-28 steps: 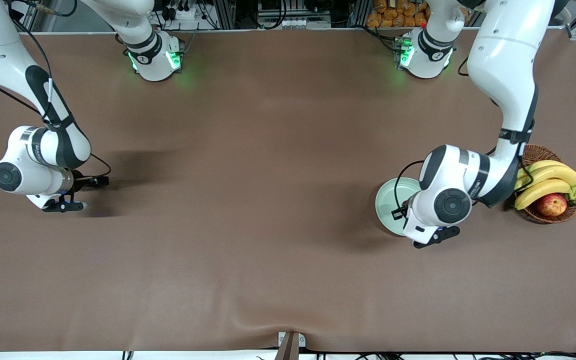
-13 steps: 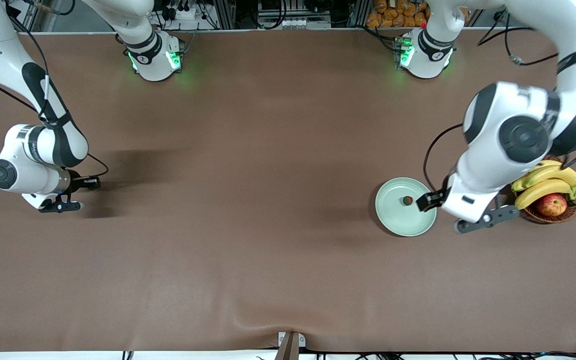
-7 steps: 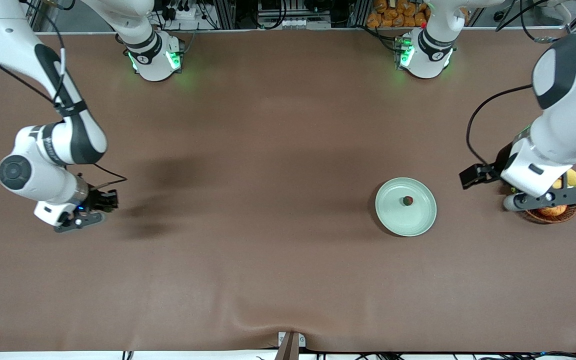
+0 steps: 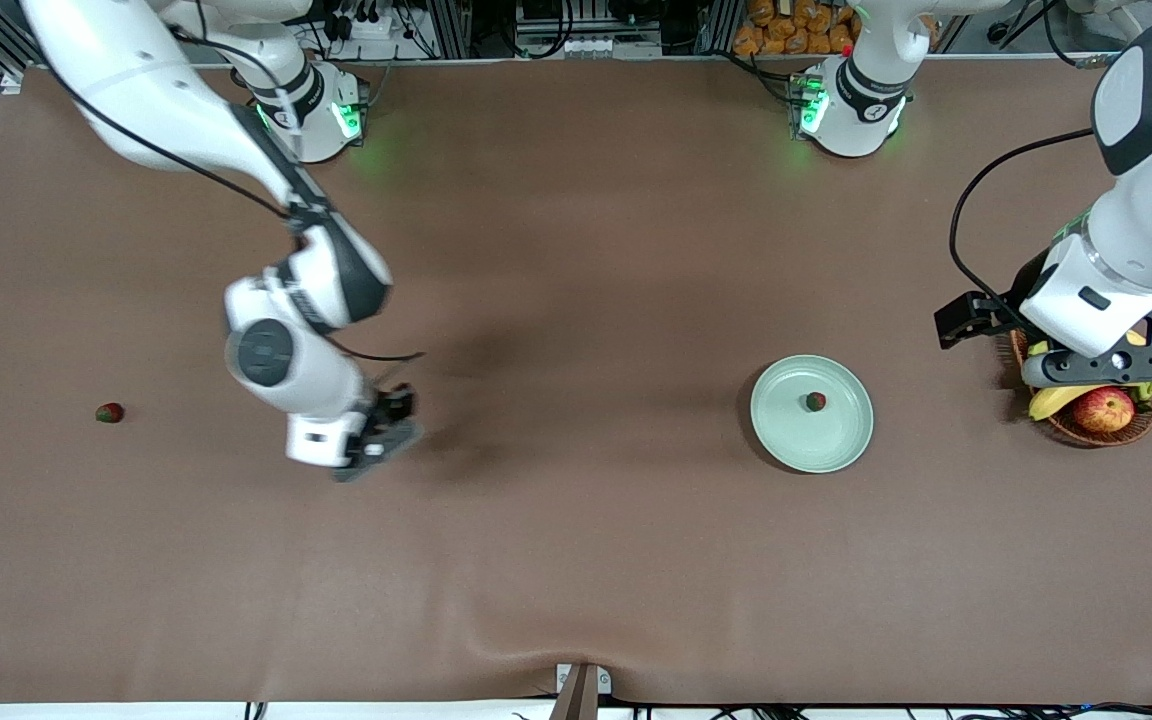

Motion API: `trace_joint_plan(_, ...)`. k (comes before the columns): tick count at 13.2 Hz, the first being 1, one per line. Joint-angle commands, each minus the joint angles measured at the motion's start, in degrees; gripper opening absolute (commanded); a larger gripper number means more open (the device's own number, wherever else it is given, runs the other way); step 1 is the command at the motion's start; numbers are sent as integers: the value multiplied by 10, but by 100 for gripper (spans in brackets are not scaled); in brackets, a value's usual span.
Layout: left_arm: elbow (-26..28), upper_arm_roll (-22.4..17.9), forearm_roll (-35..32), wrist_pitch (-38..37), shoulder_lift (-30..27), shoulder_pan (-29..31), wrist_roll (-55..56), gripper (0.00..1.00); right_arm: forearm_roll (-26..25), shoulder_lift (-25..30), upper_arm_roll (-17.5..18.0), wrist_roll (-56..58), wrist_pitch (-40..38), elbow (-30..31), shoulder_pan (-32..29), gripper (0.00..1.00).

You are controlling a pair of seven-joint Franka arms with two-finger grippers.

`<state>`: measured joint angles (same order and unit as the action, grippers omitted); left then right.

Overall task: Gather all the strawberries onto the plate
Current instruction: 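Carry the second strawberry toward mid-table with the right gripper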

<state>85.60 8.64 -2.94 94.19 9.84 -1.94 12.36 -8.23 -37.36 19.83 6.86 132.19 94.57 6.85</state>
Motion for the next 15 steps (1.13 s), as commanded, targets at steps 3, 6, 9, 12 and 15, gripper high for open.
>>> trace_joint_plan(3, 11, 3, 10, -15, -19, 4, -15, 100, 8, -97, -6, -129, -10, -142, 125, 0)
trace_joint_plan(6, 11, 4, 11, -16, -19, 4, -15, 100, 6, -135, -15, -191, -10, -201, 195, 0)
trace_joint_plan(9, 10, 1, 43, -16, -21, 6, -15, 100, 6, -175, -41, -252, -9, -249, 258, 0)
trace_joint_plan(12, 10, 1, 50, -11, -17, 4, -13, 100, 6, -192, -61, -309, -5, -258, 304, 0)
trace_joint_plan(15, 10, 4, 51, -2, 1, -9, -10, 100, 4, -182, -65, -314, -7, -254, 296, 100)
